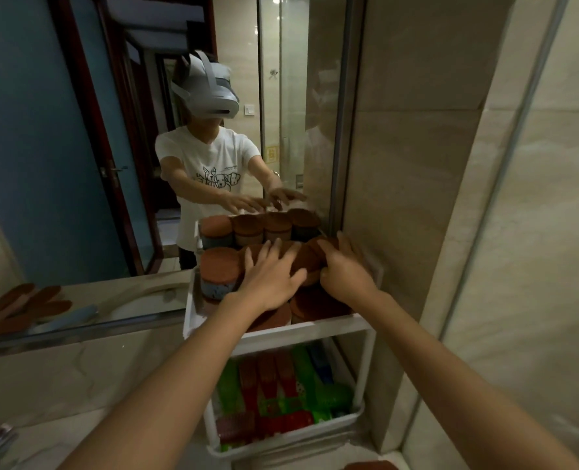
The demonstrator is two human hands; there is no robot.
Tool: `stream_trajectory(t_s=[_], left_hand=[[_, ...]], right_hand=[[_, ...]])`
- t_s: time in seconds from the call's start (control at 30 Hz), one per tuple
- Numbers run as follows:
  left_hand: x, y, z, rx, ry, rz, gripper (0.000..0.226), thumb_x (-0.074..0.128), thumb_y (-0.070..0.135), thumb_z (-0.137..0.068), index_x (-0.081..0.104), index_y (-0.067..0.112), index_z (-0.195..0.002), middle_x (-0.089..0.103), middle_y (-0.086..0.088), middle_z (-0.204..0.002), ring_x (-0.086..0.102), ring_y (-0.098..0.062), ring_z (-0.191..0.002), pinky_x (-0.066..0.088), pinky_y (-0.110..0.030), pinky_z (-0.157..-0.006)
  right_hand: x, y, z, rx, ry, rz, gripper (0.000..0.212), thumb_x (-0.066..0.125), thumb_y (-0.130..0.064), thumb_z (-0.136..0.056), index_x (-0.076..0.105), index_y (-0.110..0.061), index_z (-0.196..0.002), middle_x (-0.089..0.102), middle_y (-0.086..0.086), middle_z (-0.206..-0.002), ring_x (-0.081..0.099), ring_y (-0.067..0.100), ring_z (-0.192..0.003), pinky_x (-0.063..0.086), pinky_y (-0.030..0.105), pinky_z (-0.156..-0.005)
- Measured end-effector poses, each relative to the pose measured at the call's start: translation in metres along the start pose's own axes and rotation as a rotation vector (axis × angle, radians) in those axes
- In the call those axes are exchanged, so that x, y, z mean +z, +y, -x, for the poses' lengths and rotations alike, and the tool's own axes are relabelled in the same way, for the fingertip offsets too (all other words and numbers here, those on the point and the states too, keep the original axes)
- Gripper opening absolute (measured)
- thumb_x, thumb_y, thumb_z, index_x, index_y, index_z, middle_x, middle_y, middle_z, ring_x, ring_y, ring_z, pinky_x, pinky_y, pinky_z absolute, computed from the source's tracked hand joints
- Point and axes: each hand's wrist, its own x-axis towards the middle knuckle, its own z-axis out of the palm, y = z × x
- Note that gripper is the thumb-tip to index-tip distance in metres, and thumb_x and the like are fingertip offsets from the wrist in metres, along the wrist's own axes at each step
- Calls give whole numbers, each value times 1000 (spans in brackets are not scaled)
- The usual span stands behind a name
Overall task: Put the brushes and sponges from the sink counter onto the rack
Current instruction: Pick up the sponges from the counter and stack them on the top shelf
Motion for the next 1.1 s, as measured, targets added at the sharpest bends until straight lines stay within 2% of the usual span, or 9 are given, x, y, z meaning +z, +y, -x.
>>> stream_trajectory(t_s=[0.1, 0.2, 0.27, 0.4, 0.57, 0.67, 0.77, 0.9, 1.1], left_hand=[[1, 12, 31, -41, 344, 265, 55, 43, 28, -96, 27, 16, -147, 29, -10, -153, 23, -26, -142, 19, -41, -118], [21, 28, 85, -67, 672, 509, 40, 50, 13, -91, 49, 6, -130, 51, -13, -129, 48, -26, -120, 37, -26, -95], [47, 37, 119, -92, 737, 610, 32, 50, 7, -87, 56, 3, -119, 56, -15, -115, 54, -27, -105, 37, -21, -83], [122, 47, 165, -106, 516, 643, 28, 46, 9, -82, 61, 2, -104, 59, -17, -102, 59, -34, -89, 45, -34, -80], [204, 54, 197, -210, -88, 607, 30, 48, 5, -89, 54, 8, -118, 51, -9, -126, 51, -25, -118, 41, -34, -97], [225, 55, 208, -270, -302, 537, 33, 47, 9, -92, 48, 10, -125, 48, -9, -133, 51, -24, -121, 41, -33, -97], [235, 55, 214, -293, -462, 481, 35, 45, 17, -96, 45, 13, -130, 46, -7, -136, 51, -23, -122, 41, -29, -93], [245, 50, 222, -433, -452, 552, 42, 47, 14, -94, 43, 15, -136, 40, -8, -141, 53, -23, -121, 42, -21, -87], [247, 41, 227, -590, -381, 607, 60, 59, 15, -89, 33, 10, -144, 35, -14, -145, 46, -30, -129, 44, -36, -104]], right_hand=[[2, -7, 35, -126, 213, -78, 46, 49, -5, -86, 50, -7, -131, 42, 16, -142, 39, 34, -131, 36, 38, -108], [17, -6, 85, -192, 365, -168, 35, 52, -6, -81, 59, -4, -116, 53, 16, -124, 58, 30, -106, 46, 27, -84], [37, 2, 123, -211, 381, -222, 34, 46, -13, -77, 62, -2, -104, 58, 18, -109, 59, 27, -89, 43, 23, -71], [88, 37, 188, -29, 172, -218, 39, 42, -19, -76, 62, -3, -105, 58, 16, -107, 61, 29, -86, 48, 32, -71], [159, 106, 243, 320, -398, 113, 43, 52, -21, -83, 53, -23, -127, 50, 9, -129, 51, 32, -119, 44, 39, -96], [166, 123, 268, 506, -613, 256, 57, 49, -15, -89, 29, -14, -142, 37, 15, -138, 39, 38, -126, 38, 45, -102], [169, 127, 275, 489, -642, 186, 53, 52, -14, -89, 34, -12, -138, 40, 17, -132, 44, 36, -120, 44, 40, -95], [179, 108, 274, 459, -680, -70, 43, 53, -12, -88, 43, -8, -129, 50, 17, -123, 56, 32, -110, 46, 33, -88], [188, 109, 253, 407, -246, -29, 41, 53, -16, -90, 51, -12, -130, 47, 13, -139, 46, 28, -125, 44, 34, -98]])
